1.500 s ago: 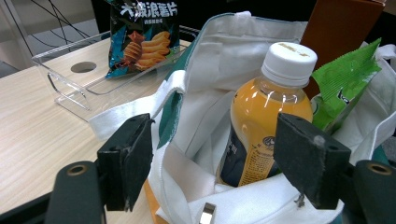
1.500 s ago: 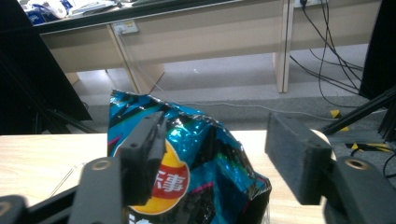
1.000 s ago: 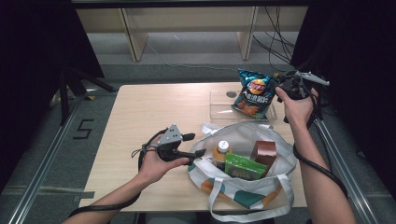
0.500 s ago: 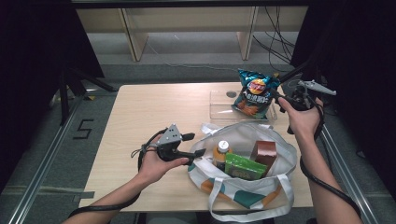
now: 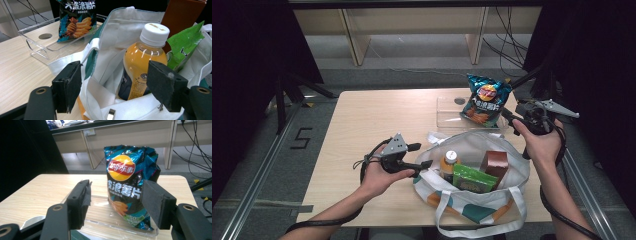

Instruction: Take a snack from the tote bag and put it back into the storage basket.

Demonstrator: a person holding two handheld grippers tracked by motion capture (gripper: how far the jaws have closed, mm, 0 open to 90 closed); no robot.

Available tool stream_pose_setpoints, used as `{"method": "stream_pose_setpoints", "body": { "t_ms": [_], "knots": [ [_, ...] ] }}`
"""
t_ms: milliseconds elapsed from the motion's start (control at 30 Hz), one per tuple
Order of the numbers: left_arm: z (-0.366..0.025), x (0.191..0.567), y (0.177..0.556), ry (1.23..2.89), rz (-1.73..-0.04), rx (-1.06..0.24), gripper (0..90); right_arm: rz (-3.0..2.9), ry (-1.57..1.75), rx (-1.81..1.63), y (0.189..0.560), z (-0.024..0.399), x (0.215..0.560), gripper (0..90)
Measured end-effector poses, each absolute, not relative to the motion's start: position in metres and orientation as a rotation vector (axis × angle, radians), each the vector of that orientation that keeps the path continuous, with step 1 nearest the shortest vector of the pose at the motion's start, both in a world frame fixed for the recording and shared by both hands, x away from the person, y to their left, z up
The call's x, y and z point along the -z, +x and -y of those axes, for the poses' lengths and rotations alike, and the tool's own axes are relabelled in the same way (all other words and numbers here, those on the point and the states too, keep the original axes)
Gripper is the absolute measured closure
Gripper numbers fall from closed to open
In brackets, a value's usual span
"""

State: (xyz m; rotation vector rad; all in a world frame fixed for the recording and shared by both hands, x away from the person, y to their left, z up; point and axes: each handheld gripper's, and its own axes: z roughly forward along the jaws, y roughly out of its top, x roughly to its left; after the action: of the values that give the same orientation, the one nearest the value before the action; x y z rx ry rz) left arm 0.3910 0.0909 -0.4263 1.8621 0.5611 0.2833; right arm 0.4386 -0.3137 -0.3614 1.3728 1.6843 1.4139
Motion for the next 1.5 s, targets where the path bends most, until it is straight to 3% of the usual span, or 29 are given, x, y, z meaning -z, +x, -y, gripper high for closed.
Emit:
{"method": "stream_pose_setpoints", "body": {
  "t_ms": [500,1500],
  "knots": [
    [-0.091,0.426,0.392,1.857,-0.563,-0.288,27.7,-1.696,1.352,-1.423,0.417,0.317,0.356,39.5],
    [-0.092,0.424,0.391,1.852,-0.569,-0.294,27.6,-1.802,1.303,-1.488,0.352,0.285,0.361,35.6]
  ]
}}
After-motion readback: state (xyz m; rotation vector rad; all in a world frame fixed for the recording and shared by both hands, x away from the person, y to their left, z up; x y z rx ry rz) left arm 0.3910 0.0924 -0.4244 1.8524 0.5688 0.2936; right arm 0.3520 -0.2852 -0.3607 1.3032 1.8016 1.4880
